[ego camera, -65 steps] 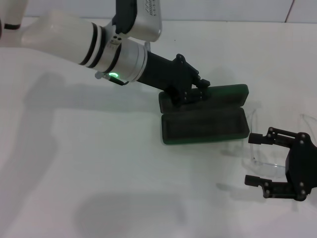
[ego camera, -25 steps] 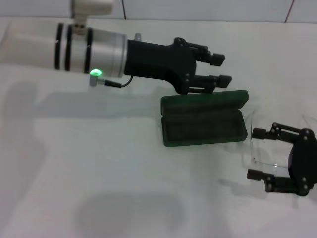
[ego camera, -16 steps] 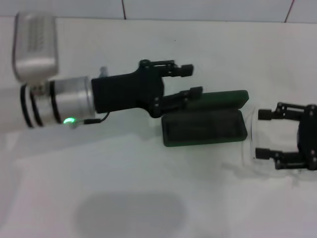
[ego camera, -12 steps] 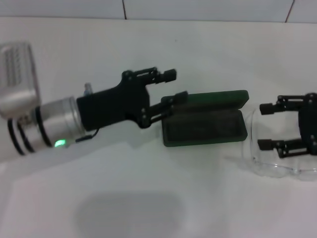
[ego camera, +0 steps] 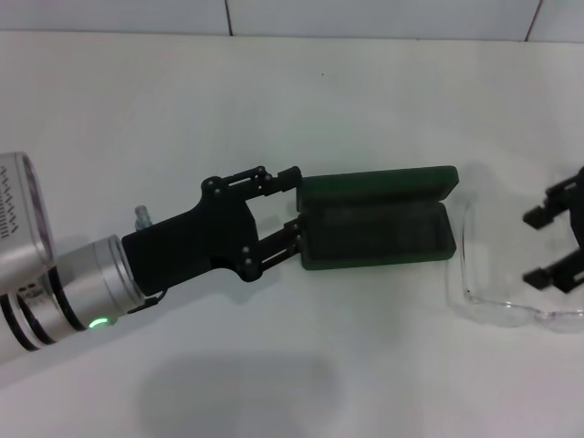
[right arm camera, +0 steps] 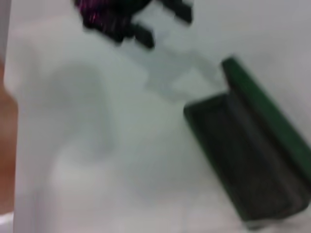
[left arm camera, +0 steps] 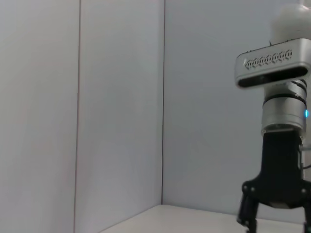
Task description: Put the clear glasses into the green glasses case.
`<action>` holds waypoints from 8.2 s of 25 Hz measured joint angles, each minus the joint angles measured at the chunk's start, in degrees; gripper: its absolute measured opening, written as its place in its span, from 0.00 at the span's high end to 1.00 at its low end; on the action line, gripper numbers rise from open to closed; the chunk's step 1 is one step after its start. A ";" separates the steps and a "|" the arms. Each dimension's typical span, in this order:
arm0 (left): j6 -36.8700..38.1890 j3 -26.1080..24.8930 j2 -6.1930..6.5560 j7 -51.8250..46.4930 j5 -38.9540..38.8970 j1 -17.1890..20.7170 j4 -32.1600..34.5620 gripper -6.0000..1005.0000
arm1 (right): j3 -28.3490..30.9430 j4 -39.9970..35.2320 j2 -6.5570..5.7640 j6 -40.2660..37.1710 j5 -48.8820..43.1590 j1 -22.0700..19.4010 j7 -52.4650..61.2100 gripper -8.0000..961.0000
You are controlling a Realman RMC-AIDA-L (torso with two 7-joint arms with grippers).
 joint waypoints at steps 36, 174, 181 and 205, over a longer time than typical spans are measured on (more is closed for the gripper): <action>-2.83 0.01 -0.11 0.31 -0.01 1.46 0.33 0.48 | -25.40 1.37 0.99 9.17 -8.94 -1.86 3.99 0.42; 0.45 0.04 -0.15 -0.76 -3.08 -3.48 8.02 0.49 | -0.84 20.08 0.87 -0.51 39.99 -16.55 -52.67 0.92; -1.31 0.01 -0.18 2.65 1.95 -3.66 10.55 0.49 | -0.80 23.04 0.87 -1.10 43.28 -16.80 -56.72 0.92; -1.93 -0.07 -0.09 4.80 -6.69 -3.39 10.30 0.49 | -2.84 26.97 0.86 -0.66 43.97 -16.87 -58.80 0.92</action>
